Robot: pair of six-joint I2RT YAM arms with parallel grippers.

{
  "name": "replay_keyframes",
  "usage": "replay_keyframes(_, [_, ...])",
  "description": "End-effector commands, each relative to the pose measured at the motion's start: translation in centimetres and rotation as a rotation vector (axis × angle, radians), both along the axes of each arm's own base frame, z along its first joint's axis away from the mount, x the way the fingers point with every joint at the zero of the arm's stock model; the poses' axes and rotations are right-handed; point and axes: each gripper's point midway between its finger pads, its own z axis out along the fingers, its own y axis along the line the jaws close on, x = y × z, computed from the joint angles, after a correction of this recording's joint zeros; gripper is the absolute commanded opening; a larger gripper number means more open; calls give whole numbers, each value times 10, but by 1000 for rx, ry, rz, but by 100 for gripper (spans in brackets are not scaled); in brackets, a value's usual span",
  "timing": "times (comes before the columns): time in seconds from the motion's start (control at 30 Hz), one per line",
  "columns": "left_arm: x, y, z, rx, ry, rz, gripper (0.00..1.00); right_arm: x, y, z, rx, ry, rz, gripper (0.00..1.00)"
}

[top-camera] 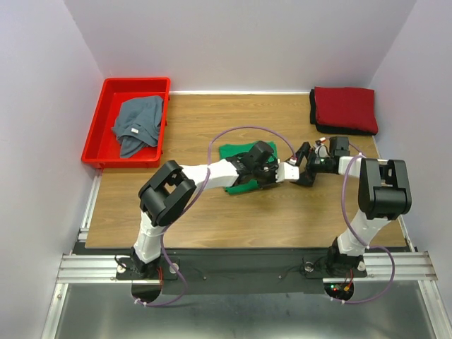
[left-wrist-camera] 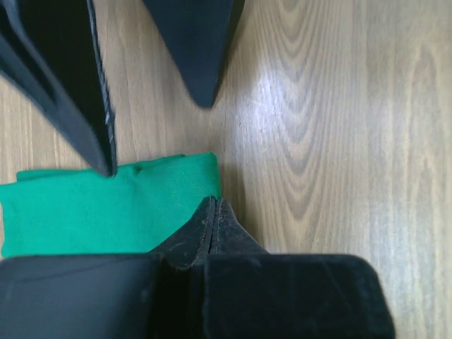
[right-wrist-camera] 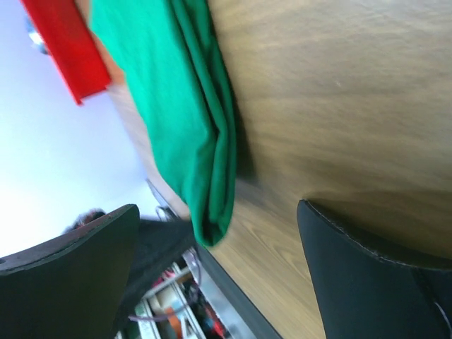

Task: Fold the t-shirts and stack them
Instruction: Neatly place the folded tshirt to the corner

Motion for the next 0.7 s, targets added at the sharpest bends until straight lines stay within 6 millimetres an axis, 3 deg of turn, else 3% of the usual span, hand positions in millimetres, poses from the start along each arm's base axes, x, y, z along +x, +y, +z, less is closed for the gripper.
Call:
replay_keyframes(0.0, [1, -19, 76, -157, -22, -18, 0, 24, 18, 8, 22, -108, -60, 100])
replay_keyframes(0.17, [2, -18, 90, -194, 9, -6, 0, 23, 40, 6, 89, -99, -111, 100])
replay_keyframes(0.3, [0, -17, 98, -205, 11, -13, 0, 40, 46, 13, 100, -172, -160, 98])
replay_keyframes(0.67, [-3, -17, 95, -201, 36, -24, 0, 81, 60, -20, 25, -169, -233, 78])
